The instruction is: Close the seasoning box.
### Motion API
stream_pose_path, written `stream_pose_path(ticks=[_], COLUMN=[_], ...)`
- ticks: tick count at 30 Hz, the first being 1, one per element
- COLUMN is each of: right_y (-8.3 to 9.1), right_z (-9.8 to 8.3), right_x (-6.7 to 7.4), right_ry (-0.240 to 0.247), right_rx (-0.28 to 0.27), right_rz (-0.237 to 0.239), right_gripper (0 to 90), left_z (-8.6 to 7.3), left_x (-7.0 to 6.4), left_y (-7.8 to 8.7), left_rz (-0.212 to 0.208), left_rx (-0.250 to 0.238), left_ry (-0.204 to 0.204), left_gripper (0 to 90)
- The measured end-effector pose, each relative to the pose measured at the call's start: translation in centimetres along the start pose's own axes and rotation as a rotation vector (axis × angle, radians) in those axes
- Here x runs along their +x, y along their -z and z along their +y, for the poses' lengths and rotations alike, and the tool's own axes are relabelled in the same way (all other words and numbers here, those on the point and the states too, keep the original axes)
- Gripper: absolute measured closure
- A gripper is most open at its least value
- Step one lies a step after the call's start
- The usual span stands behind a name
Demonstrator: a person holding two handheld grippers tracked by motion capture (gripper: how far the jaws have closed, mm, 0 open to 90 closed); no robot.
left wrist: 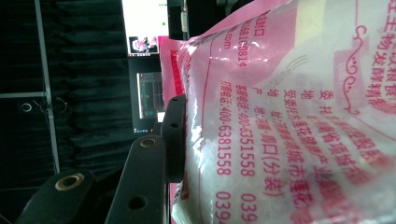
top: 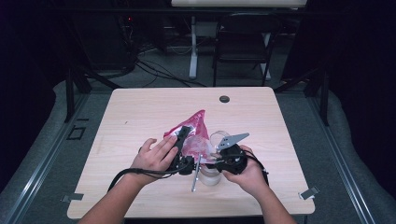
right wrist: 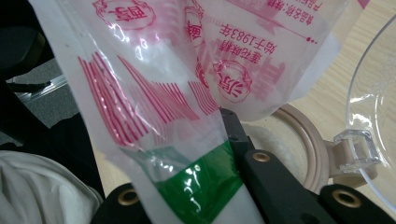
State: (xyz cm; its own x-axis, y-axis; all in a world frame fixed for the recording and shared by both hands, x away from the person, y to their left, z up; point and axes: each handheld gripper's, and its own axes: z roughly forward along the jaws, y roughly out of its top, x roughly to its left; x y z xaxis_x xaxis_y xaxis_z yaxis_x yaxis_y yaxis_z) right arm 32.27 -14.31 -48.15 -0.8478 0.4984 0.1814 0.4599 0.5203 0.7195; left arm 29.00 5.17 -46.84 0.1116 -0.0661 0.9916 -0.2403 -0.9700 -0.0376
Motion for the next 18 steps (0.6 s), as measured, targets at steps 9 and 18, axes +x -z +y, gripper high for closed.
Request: stream_pose_path(ticks=[9, 18], right_y=[-0.3, -0.5], right_z=[0.1, 0.3], right_x=[0.1, 0.2], right_ry=[0.008, 0.014], right_rx=[0.005, 0.011], right_rz=[-0.001, -0.007], right_gripper=[90.0, 90.0], left_z=[-0.6, -1.3], left_x=[-0.3, -0.9], left_y=[0.0, -0.1], left_rz=[-0.018, -0.038], left_rx=[0.013, 0.021], left_ry=[0.021, 0.050], left_gripper=[67.0, 67.0])
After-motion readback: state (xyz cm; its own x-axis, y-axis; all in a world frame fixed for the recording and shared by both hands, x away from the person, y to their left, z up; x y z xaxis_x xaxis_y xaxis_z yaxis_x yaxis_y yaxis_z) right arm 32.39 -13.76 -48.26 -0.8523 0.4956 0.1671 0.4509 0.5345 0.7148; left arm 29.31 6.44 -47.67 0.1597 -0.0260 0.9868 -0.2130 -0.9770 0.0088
